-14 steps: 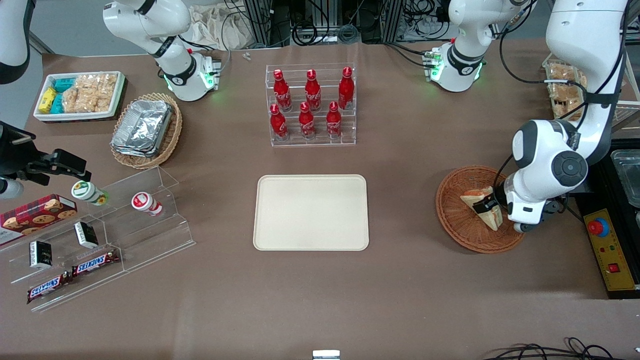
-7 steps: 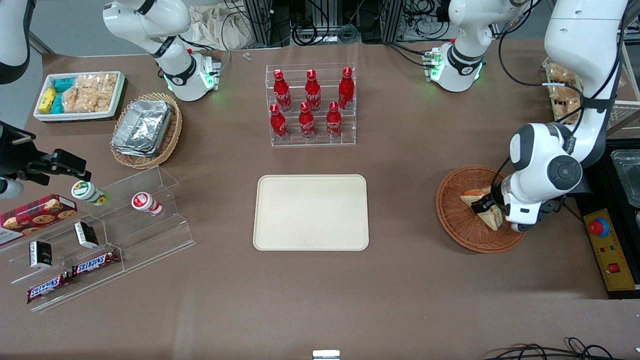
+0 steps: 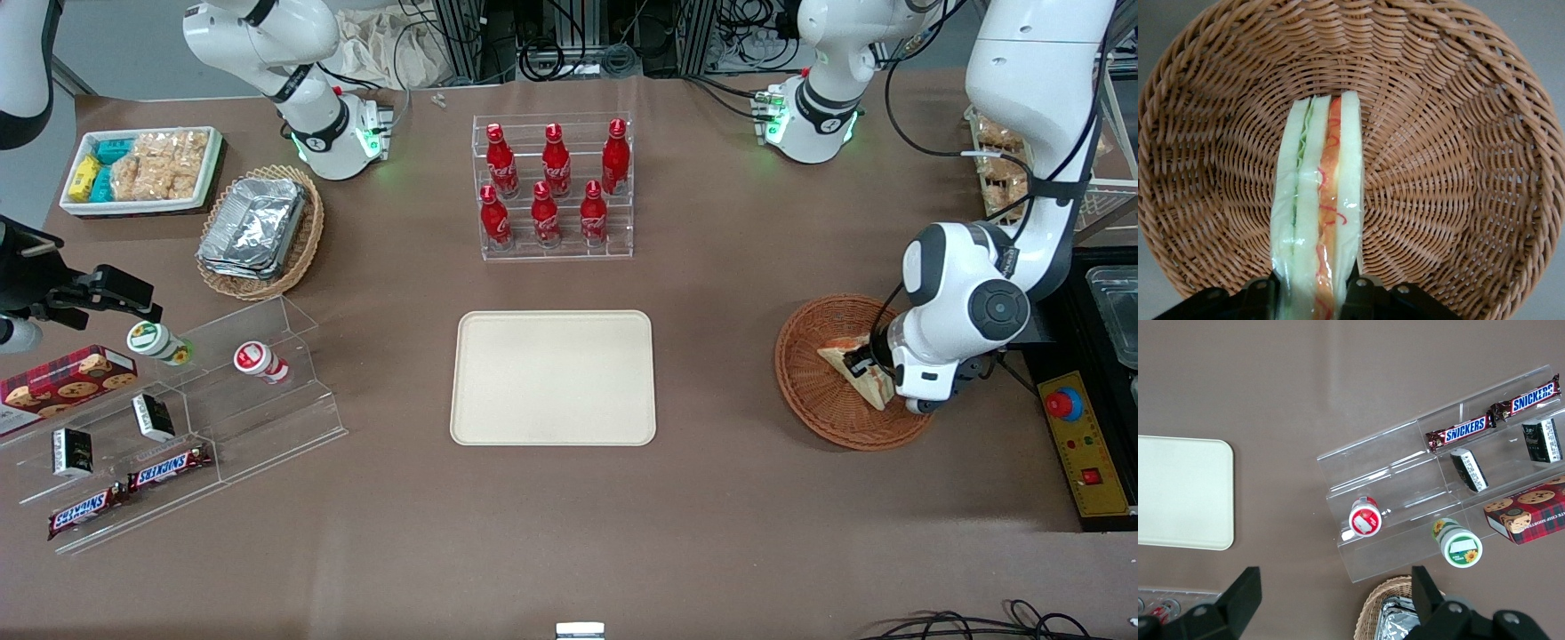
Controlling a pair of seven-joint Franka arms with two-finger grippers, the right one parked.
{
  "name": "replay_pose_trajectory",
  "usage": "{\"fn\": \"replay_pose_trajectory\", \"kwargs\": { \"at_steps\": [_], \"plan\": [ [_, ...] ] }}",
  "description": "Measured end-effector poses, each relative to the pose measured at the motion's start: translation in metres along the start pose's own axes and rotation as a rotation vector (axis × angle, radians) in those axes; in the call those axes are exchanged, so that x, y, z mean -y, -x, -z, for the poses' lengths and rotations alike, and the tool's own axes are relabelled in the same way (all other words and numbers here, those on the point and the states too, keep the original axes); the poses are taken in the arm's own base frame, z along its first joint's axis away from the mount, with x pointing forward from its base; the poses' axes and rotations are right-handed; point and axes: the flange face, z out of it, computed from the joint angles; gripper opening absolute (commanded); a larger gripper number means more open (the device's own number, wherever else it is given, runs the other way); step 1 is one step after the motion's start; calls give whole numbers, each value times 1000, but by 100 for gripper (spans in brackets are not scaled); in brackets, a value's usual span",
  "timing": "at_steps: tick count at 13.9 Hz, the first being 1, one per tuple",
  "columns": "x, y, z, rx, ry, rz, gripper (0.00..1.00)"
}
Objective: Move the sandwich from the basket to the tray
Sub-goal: 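Close the left gripper on the sandwich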
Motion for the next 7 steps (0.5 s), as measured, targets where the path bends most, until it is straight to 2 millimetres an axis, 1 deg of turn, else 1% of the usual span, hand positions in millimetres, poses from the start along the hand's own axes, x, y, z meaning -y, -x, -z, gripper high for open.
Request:
{"fn": "replay_pose_trajectory", "kwargs": {
  "at_steps": [2, 3, 4, 5, 7],
  "plan": [
    [-3, -4, 11, -7, 2, 5, 0],
    [-5, -5, 22, 0, -11, 3, 0],
    [-6, -7, 39, 8, -29, 0, 0],
    [-8, -8, 61, 11, -41, -1, 0],
    [-15, -5, 115, 12, -58, -9, 0]
  ]
}}
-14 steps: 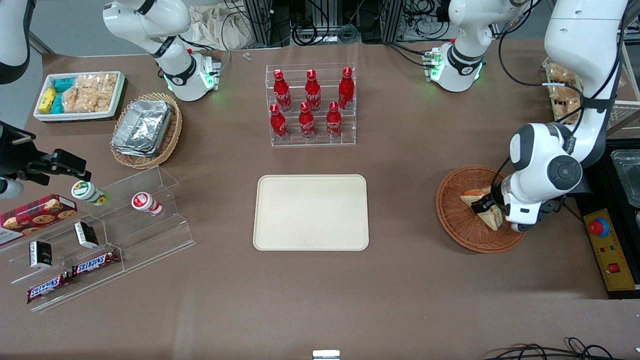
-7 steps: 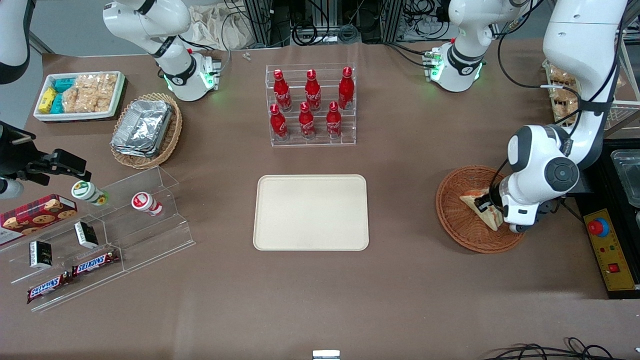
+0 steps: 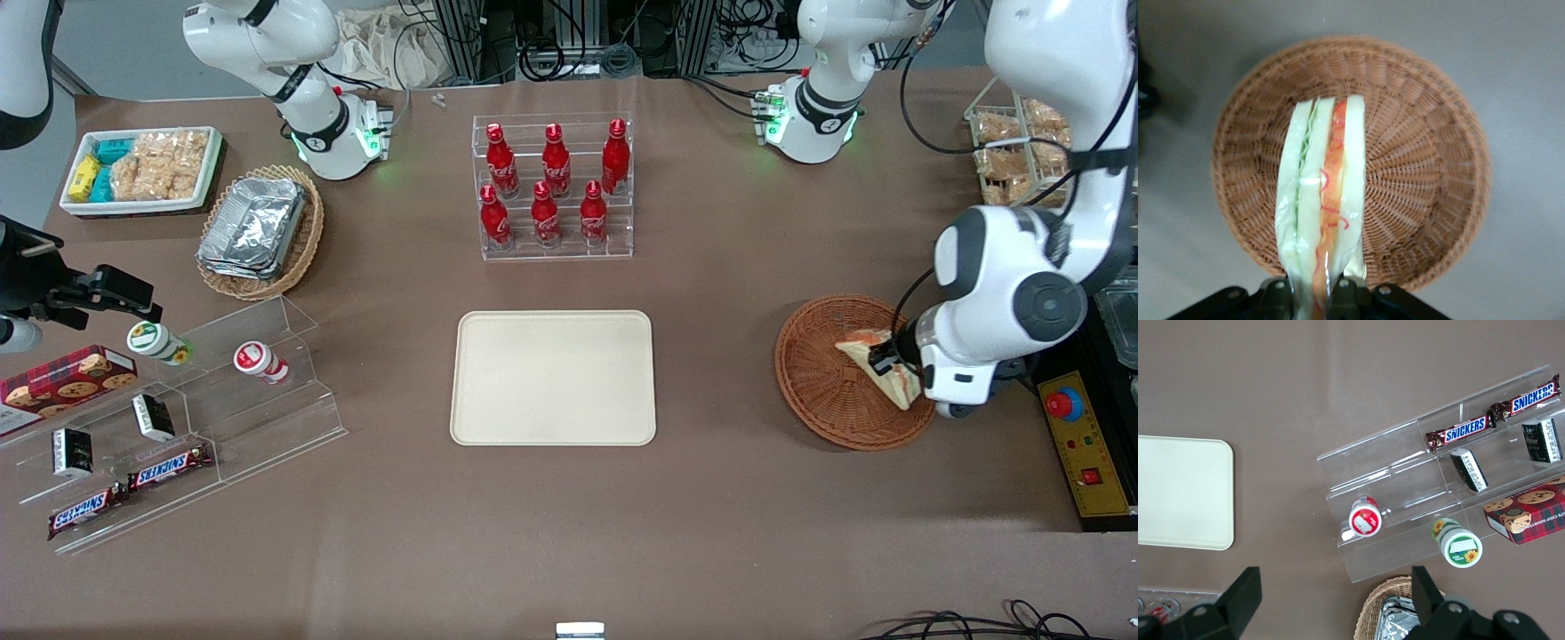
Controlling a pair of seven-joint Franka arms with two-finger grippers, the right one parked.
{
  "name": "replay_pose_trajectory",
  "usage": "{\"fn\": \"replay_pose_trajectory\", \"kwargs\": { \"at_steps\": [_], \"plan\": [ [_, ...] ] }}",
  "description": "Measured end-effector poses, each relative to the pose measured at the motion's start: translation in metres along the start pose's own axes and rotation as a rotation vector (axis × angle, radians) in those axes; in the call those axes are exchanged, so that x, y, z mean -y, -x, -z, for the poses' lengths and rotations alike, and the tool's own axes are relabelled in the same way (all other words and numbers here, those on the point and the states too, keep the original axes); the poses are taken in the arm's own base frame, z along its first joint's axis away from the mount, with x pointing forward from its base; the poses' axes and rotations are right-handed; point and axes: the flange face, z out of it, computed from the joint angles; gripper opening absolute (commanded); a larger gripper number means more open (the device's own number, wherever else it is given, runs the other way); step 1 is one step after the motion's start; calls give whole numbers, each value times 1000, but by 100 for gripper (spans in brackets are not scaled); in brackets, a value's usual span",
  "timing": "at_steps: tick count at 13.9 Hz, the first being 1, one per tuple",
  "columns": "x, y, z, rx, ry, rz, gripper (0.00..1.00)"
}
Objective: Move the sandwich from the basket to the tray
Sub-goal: 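Lift the sandwich and carry it with the left gripper over the cream tray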
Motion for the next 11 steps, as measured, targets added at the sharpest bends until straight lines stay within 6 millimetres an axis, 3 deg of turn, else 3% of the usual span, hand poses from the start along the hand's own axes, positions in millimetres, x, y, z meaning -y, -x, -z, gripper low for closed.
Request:
{"fn": "replay_pose_trajectory", "kwargs": {
  "at_steps": [3, 5, 6, 8, 11],
  "plan": [
    [-10, 22, 98, 12, -27, -44, 0],
    [-30, 51, 156, -8, -8, -103, 0],
    [-44, 69, 177, -24, 10, -141, 0],
    [-75, 107, 199, -49, 46, -228, 0],
    [-131, 166, 190, -28, 72, -382, 0]
  ]
}}
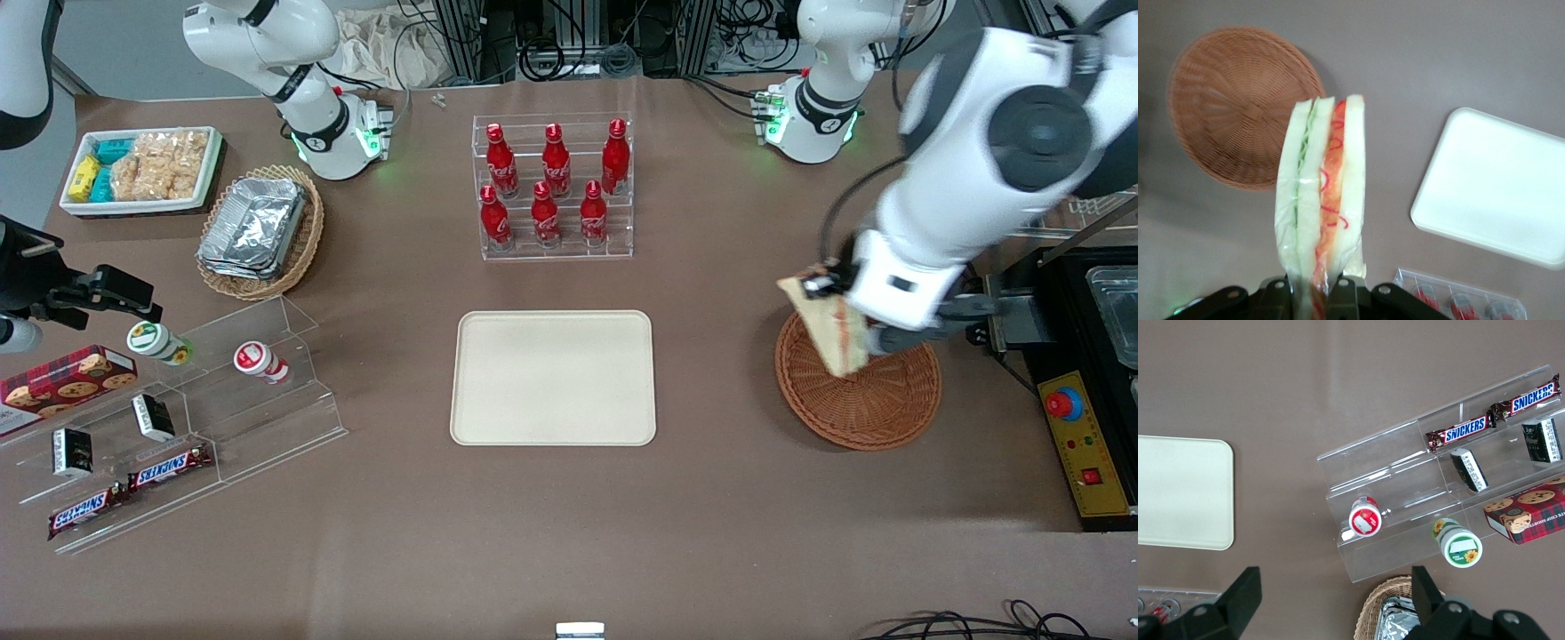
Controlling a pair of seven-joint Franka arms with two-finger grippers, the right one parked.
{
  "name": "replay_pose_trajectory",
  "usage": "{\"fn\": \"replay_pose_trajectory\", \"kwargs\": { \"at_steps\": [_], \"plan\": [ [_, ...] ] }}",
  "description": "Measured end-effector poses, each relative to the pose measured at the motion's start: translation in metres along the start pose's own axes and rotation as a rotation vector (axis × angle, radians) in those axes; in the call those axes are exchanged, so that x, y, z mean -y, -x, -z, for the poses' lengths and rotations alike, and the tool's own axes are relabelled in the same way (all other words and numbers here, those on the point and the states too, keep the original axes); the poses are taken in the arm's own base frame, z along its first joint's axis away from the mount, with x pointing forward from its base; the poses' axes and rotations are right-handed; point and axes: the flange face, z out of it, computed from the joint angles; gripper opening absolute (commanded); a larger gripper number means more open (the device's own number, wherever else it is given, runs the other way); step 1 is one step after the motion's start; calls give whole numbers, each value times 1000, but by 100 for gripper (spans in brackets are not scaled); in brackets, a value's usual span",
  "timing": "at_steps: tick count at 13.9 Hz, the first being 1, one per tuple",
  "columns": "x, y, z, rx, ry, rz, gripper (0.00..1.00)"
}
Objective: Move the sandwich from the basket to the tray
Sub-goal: 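Lift the sandwich and carry it with the left gripper over the cream tray, then lower the sandwich onto the tray and open the left gripper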
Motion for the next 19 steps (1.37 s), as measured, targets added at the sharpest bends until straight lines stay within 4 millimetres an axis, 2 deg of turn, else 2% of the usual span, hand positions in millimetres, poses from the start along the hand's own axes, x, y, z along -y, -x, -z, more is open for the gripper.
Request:
{"fn": "replay_pose_trajectory", "kwargs": {
  "at_steps": [2, 4, 6, 9, 11, 13, 19],
  "plan": [
    [-53, 14, -31, 14, 44, -94, 0],
    [-101, 27, -84, 67, 53, -171, 0],
    [-133, 28, -142, 99, 45, -223, 0],
    [-156, 17, -213, 109, 56, -260, 0],
    [-169, 18, -242, 116, 73, -278, 0],
    [-175, 19, -260, 124, 72, -287, 0],
    [-178, 19, -294, 115, 33, -322, 0]
  ]
}}
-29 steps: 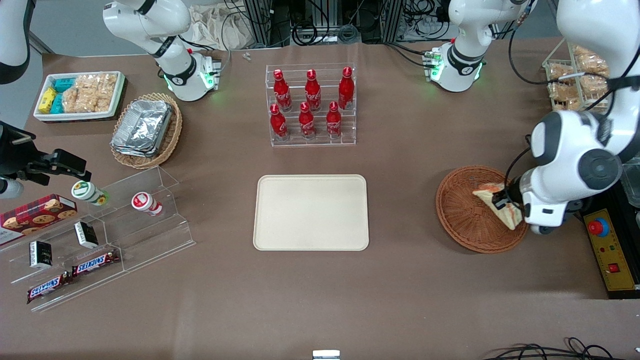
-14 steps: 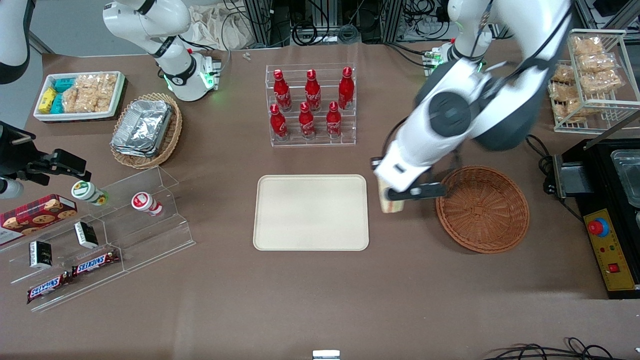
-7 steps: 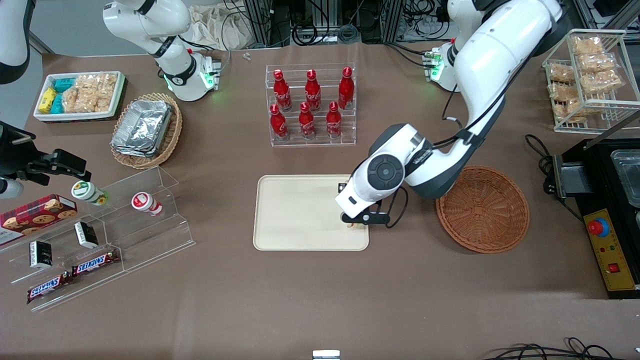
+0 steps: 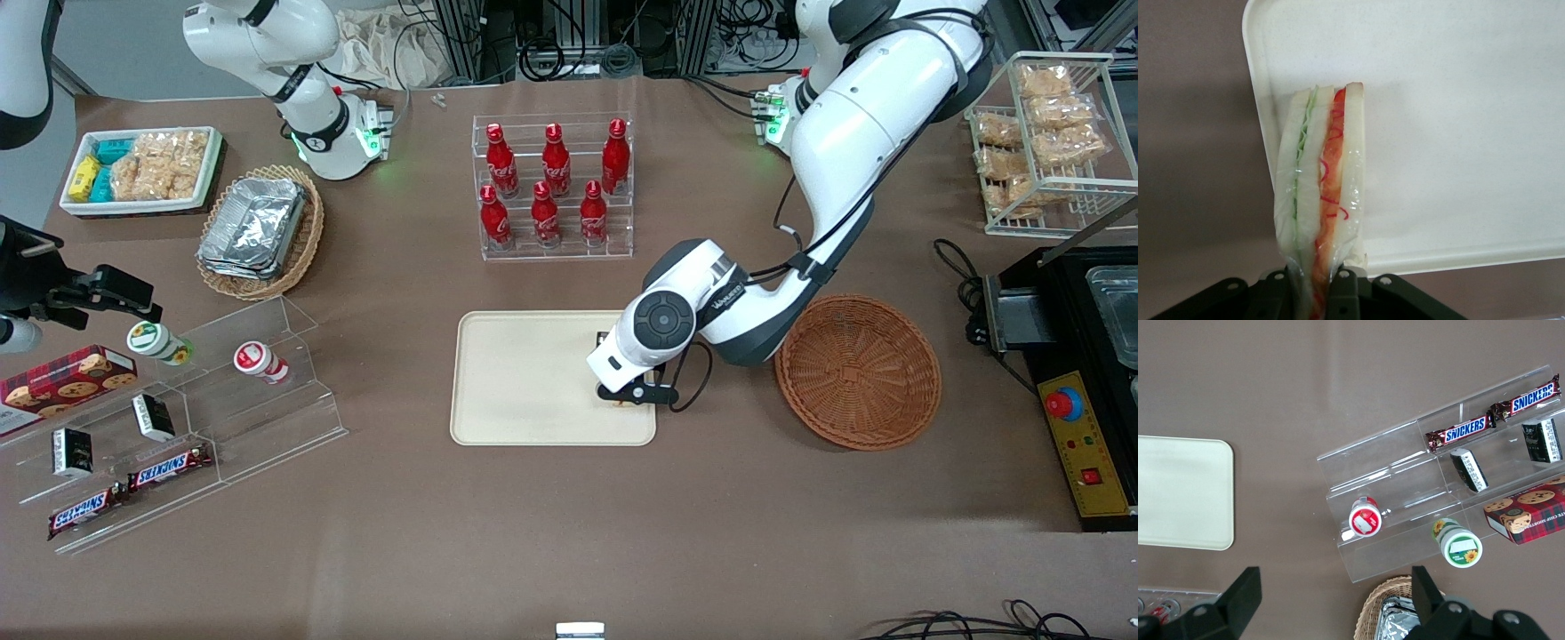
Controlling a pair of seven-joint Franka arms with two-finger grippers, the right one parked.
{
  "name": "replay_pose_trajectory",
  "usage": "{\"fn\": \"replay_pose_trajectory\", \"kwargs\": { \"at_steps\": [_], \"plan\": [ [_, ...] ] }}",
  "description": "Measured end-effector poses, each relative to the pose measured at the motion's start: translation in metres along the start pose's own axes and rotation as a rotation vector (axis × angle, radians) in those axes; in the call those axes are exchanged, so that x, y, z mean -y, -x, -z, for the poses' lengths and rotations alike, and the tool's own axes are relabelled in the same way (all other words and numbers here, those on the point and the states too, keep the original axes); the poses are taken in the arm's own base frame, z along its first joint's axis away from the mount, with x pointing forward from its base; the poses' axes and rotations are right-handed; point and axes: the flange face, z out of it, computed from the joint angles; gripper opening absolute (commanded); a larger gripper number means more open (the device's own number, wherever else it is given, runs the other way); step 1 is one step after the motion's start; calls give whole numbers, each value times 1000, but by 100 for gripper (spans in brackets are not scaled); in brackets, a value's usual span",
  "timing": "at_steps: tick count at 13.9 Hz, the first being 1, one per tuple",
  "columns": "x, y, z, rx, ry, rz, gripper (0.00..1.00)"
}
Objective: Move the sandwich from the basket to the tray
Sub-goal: 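Lower the sandwich onto the tray and open the left gripper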
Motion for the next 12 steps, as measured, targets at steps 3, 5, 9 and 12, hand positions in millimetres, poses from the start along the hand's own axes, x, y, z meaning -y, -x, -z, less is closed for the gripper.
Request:
{"fn": "replay_pose_trajectory", "kwargs": {
  "at_steps": [3, 5, 9, 12],
  "plan": [
    [-1, -8, -8, -44, 18, -9, 0],
    [-2, -13, -20, -62, 29, -11, 0],
    [-1, -20, -20, -79, 30, -4, 69],
    [-1, -21, -20, -80, 31, 31, 100]
  ]
}}
